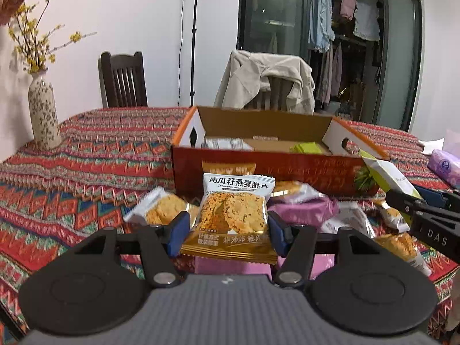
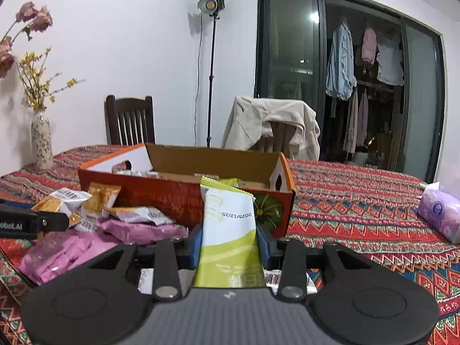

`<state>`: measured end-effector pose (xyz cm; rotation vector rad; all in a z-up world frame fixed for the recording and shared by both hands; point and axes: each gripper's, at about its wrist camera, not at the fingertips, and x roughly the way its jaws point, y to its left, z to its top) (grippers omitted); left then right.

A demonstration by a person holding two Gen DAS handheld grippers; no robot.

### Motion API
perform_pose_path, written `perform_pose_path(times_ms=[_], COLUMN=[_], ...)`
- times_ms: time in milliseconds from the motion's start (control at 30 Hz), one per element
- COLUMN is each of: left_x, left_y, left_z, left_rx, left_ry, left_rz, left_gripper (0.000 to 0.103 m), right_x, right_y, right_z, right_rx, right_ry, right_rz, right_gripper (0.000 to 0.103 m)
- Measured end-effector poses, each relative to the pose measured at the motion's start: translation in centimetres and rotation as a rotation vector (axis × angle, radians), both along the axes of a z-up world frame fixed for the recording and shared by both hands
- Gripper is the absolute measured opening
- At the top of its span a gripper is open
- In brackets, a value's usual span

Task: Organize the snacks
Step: 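Grasp a biscuit packet with the left gripper while the right gripper holds the green-white packet, then carry both packets over the orange box and open both grippers inside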

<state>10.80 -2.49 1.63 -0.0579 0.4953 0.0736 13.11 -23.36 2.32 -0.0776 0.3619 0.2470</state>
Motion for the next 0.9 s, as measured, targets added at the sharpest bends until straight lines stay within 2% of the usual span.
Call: perform_pose_path(times_ms=[233, 567, 767, 900], left_x=[1.0, 4.6, 7.5, 9.6], left_y=[0.1, -0.8, -1.0, -1.4], left_z=[2.0, 6.2, 7.6, 7.8], left_rx=[0.021, 0.049, -0.001, -0.017], left_ry=[-0.053, -0.163, -0.188, -0.193], left_rz=[-0.023, -0.046, -0.041, -0.034], left_gripper=[0.059, 0.059, 0.059, 0.059], right_x=[0.0, 2.6, 5.4, 7.5], right_y=[-0.3, 0.7, 2.1, 2.9], right_z=[1.1, 5.5, 7.2, 7.7], right_rx=[0.025, 0.014, -0.007, 0.013], right_ry=[-0.021, -0.080, -0.087, -0.079], right_rz=[-0.003, -0.012, -0.023, -0.036], right_gripper=[0.037, 0.037, 0.037, 0.037])
